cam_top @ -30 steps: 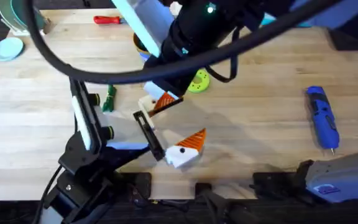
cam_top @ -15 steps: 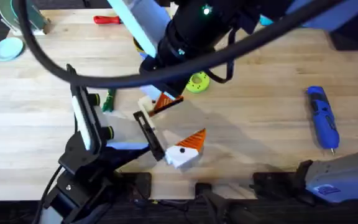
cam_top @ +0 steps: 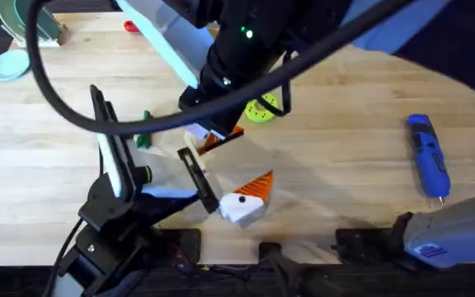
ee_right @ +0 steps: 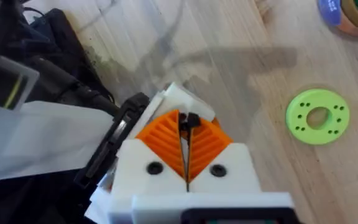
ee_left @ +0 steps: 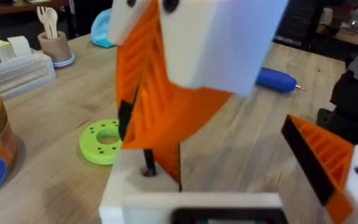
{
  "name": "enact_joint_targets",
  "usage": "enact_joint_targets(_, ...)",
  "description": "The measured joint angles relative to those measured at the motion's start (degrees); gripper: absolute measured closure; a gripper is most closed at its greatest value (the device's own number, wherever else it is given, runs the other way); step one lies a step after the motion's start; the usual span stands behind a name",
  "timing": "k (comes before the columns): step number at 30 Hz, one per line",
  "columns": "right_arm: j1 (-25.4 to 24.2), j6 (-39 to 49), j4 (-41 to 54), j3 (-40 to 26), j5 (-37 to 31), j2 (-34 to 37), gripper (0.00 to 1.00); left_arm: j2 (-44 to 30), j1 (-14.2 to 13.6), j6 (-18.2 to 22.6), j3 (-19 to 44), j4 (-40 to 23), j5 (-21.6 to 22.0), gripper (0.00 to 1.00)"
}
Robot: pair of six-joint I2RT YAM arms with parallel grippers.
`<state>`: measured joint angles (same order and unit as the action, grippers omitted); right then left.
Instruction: Pick up the gripper from the table and insert it into the empty holder that is missing its gripper. Then pick up a screw, insert it into the mounting hole, and use the screwdriver to tighten it. Finally, clean up the table by picking up the vegetable and placing it into the bucket.
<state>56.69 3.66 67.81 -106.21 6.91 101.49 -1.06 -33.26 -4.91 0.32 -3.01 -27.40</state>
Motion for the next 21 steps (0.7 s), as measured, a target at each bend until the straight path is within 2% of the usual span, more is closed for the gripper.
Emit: enact_joint_targets(21,0.2,0.2,0.1,0.0,-1.2,1.0,0.997,0.0,0.0,0.4,0.0,0.0,0.0,0.009)
